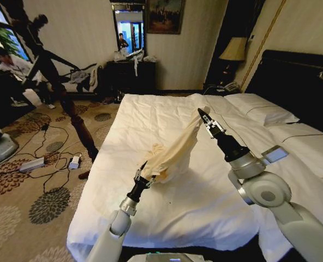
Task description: Pick up the clothes from the bed and hang them on the clothes hanger.
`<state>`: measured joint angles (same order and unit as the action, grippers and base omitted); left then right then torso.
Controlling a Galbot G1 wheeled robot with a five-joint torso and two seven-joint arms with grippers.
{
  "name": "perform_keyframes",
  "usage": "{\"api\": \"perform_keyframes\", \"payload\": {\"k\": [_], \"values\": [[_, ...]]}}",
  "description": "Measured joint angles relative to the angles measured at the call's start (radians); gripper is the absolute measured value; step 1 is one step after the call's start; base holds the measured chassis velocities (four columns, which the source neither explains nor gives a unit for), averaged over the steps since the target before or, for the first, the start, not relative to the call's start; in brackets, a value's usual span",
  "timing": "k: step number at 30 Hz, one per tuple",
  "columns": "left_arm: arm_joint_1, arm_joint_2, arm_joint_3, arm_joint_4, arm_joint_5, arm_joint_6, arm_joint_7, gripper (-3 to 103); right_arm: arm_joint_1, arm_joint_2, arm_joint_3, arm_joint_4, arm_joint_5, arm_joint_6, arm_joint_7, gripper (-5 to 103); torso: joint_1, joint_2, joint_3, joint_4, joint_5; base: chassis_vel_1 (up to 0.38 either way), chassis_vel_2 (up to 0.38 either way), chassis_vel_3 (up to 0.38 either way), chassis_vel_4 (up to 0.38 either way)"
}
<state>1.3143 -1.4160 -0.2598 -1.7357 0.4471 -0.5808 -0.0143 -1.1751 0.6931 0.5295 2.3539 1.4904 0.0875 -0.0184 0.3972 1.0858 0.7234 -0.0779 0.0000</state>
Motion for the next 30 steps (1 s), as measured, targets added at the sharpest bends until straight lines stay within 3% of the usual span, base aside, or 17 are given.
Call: {"api": "perform_keyframes", "payload": {"k": [2, 4, 8, 12, 14, 23, 27, 28, 30], "values": [[0.006, -0.002, 0.004, -0.011, 0.000, -0.001, -0.001, 38, -0.003, 0.003, 0.000, -0.002, -0.005, 0.000, 0.000, 0, 0.000, 0.000, 0.000, 0.0000, 0.0000, 0.000, 0.000, 0.000, 0.000], [0.009, -0.002, 0.005, -0.014, 0.000, -0.001, -0.001, 38, -0.004, 0.005, 0.000, -0.003, -0.007, 0.000, 0.000, 0, 0.000, 0.000, 0.000, 0.0000, 0.0000, 0.000, 0.000, 0.000, 0.000], [0.016, 0.002, 0.003, -0.021, 0.000, -0.002, -0.001, 16, -0.002, 0.010, -0.004, -0.008, -0.010, 0.001, 0.001, 0, 0.000, 0.000, 0.000, 0.0000, 0.0000, 0.000, 0.000, 0.000, 0.000], [0.020, 0.005, 0.000, -0.027, -0.002, -0.002, -0.001, 11, 0.000, 0.012, -0.006, -0.010, -0.011, 0.001, 0.002, 0, 0.000, 0.000, 0.000, 0.0000, 0.0000, 0.000, 0.000, 0.000, 0.000], [0.030, 0.009, -0.004, -0.041, -0.005, -0.002, -0.001, 2, 0.001, 0.015, -0.009, -0.015, -0.015, 0.001, 0.002, 0, 0.000, 0.000, 0.000, 0.0000, 0.0000, 0.000, 0.000, 0.000, 0.000], [0.096, 0.076, -0.068, -0.172, -0.081, 0.020, 0.012, 0, 0.014, 0.027, -0.018, -0.043, -0.027, 0.004, 0.041, 0, 0.000, 0.000, 0.000, 0.0000, -0.0001, 0.000, 0.000, 0.000, 0.000], [0.143, 0.188, -0.162, -0.331, -0.299, 0.108, 0.048, 0, 0.052, 0.024, -0.014, -0.049, -0.013, 0.014, 0.047, 0, 0.000, 0.000, 0.000, 0.0003, -0.0002, 0.000, 0.000, 0.000, 0.000], [0.143, 0.188, -0.162, -0.331, -0.299, 0.108, 0.048, 0, 0.052, 0.024, -0.014, -0.049, -0.013, 0.014, 0.047, 0, 0.000, 0.000, 0.000, 0.0003, -0.0002, 0.000, 0.000, 0.000, 0.000], [0.154, 0.259, -0.218, -0.437, -0.456, 0.180, 0.061, 0, 0.067, 0.003, 0.007, -0.014, -0.004, 0.021, -0.019, 0, 0.000, 0.000, 0.000, 0.0004, -0.0003, 0.000, 0.000, 0.000, 0.000]]}}
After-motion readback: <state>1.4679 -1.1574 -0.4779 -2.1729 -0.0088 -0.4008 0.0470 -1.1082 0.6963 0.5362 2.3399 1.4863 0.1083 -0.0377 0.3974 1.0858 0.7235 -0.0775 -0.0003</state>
